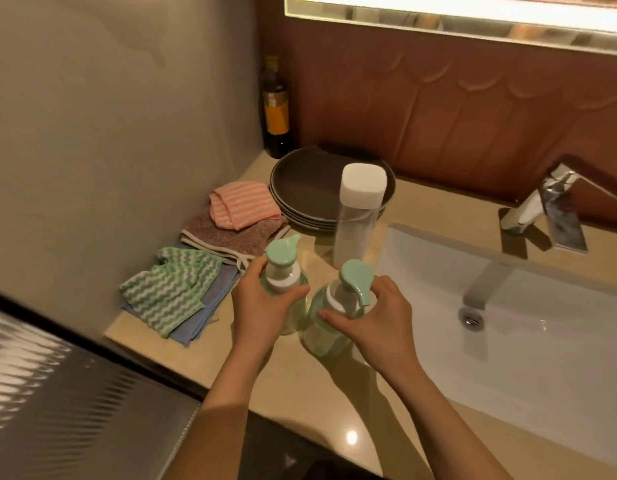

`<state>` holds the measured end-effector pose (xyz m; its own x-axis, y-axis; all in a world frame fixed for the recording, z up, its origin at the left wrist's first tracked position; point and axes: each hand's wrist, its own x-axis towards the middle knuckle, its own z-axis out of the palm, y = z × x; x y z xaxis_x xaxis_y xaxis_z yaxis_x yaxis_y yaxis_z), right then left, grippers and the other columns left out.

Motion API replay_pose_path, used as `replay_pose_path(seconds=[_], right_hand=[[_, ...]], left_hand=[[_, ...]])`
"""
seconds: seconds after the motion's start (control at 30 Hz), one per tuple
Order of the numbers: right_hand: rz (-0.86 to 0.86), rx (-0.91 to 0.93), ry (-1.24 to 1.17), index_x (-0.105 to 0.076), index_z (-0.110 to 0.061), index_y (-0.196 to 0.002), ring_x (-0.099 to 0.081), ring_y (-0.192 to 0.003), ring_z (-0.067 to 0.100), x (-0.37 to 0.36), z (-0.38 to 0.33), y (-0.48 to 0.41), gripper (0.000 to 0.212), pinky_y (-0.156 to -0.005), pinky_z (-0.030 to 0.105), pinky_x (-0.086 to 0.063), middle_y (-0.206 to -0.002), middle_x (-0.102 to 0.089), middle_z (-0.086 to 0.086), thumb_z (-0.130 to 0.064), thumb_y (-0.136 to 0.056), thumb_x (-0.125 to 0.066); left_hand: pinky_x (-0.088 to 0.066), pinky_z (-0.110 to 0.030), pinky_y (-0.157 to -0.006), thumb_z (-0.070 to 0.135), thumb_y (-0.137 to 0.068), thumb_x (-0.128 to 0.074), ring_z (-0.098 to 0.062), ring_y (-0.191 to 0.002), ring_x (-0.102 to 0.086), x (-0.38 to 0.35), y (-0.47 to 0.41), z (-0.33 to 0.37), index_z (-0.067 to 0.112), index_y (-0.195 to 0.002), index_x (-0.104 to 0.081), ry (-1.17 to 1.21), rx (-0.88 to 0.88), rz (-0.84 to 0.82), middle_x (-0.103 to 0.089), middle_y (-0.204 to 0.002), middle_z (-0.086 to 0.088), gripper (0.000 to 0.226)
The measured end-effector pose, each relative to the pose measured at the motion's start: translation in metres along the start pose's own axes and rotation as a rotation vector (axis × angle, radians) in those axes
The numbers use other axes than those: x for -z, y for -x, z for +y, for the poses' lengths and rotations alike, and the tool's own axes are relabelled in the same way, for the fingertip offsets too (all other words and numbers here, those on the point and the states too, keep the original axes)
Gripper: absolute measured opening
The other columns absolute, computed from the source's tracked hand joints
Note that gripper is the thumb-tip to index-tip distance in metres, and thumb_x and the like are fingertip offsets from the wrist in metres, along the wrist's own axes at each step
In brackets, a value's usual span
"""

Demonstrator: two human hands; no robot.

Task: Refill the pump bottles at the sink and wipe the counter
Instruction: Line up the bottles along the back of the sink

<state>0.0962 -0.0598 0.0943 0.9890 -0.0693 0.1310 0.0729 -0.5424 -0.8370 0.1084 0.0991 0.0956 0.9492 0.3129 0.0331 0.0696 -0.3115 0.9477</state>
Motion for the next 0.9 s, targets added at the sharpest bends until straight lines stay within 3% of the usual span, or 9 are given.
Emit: replay_pose_path(seconds=[0.07,0.17,0.3,0.4,0.53,0.73,0.9], right_hand=[[0.019,-0.011,-0.025,-0.060,-0.026,-0.099,-0.051,-0.084,-0.001,0.015,0.006,-0.003,0.051,-0.067,0.006,-0.037,-0.092,-0.056,-0.009,-0.036,-0.057,-0.087],[0.070,-0.019,-0.034,-0.059,-0.029,-0.092,-0.053,-0.084,0.000,0.044,0.018,-0.012,0.046,-0.067,0.010,-0.038,-0.089,-0.056,-0.011,-0.033,-0.056,-0.087],[0.199,-0.041,-0.044,-0.059,-0.029,-0.086,-0.052,-0.082,-0.003,0.085,0.036,-0.032,0.040,-0.064,0.006,-0.035,-0.086,-0.055,-0.012,-0.028,-0.058,-0.087],[0.279,-0.073,-0.045,-0.061,-0.023,-0.092,-0.051,-0.080,0.005,0.113,0.054,-0.056,0.040,-0.066,0.009,-0.036,-0.089,-0.054,-0.008,-0.025,-0.060,-0.087],[0.383,-0.096,-0.004,-0.057,-0.020,-0.086,-0.046,-0.079,0.008,0.140,0.081,-0.097,0.041,-0.062,0.009,-0.033,-0.082,-0.045,-0.013,-0.023,-0.060,-0.088],[0.463,-0.136,-0.004,-0.063,-0.008,-0.108,-0.045,-0.091,0.010,0.160,0.115,-0.170,0.047,-0.072,0.017,-0.030,-0.103,-0.054,0.008,-0.024,-0.069,-0.082],[0.505,-0.127,0.005,-0.060,-0.004,-0.109,-0.040,-0.091,0.010,0.156,0.130,-0.221,0.046,-0.071,0.012,-0.028,-0.102,-0.049,0.008,-0.018,-0.071,-0.080]], left_hand=[[-0.038,-0.013,-0.072,0.013,-0.064,-0.085,-0.001,-0.091,-0.054,-0.007,0.007,0.008,0.030,-0.106,-0.057,-0.032,-0.042,-0.017,-0.060,-0.098,0.015,0.053],[-0.038,-0.002,-0.068,0.011,-0.062,-0.085,0.012,-0.084,-0.055,-0.030,0.017,0.026,0.045,-0.093,-0.053,-0.047,-0.114,-0.077,-0.059,-0.091,0.026,0.056],[-0.041,-0.003,-0.068,0.013,-0.063,-0.084,0.011,-0.089,-0.057,-0.073,0.019,0.052,0.046,-0.092,-0.056,-0.037,-0.167,-0.227,-0.065,-0.093,0.023,0.052],[-0.043,-0.003,-0.072,0.013,-0.066,-0.082,0.015,-0.092,-0.056,-0.114,0.009,0.070,0.046,-0.093,-0.055,0.035,-0.133,-0.315,-0.064,-0.096,0.023,0.051],[-0.041,-0.004,-0.072,0.016,-0.068,-0.081,0.014,-0.090,-0.056,-0.171,-0.017,0.086,0.047,-0.093,-0.051,0.065,-0.130,-0.353,-0.061,-0.095,0.025,0.050],[-0.042,-0.009,-0.069,0.011,-0.067,-0.081,-0.003,-0.084,-0.059,-0.244,-0.077,0.100,0.025,-0.097,-0.059,0.045,-0.159,-0.238,-0.065,-0.091,0.007,0.040],[-0.036,0.002,-0.067,0.009,-0.069,-0.080,0.008,-0.076,-0.055,-0.284,-0.125,0.103,0.021,-0.100,-0.060,0.012,-0.189,-0.225,-0.060,-0.087,0.013,0.040]])
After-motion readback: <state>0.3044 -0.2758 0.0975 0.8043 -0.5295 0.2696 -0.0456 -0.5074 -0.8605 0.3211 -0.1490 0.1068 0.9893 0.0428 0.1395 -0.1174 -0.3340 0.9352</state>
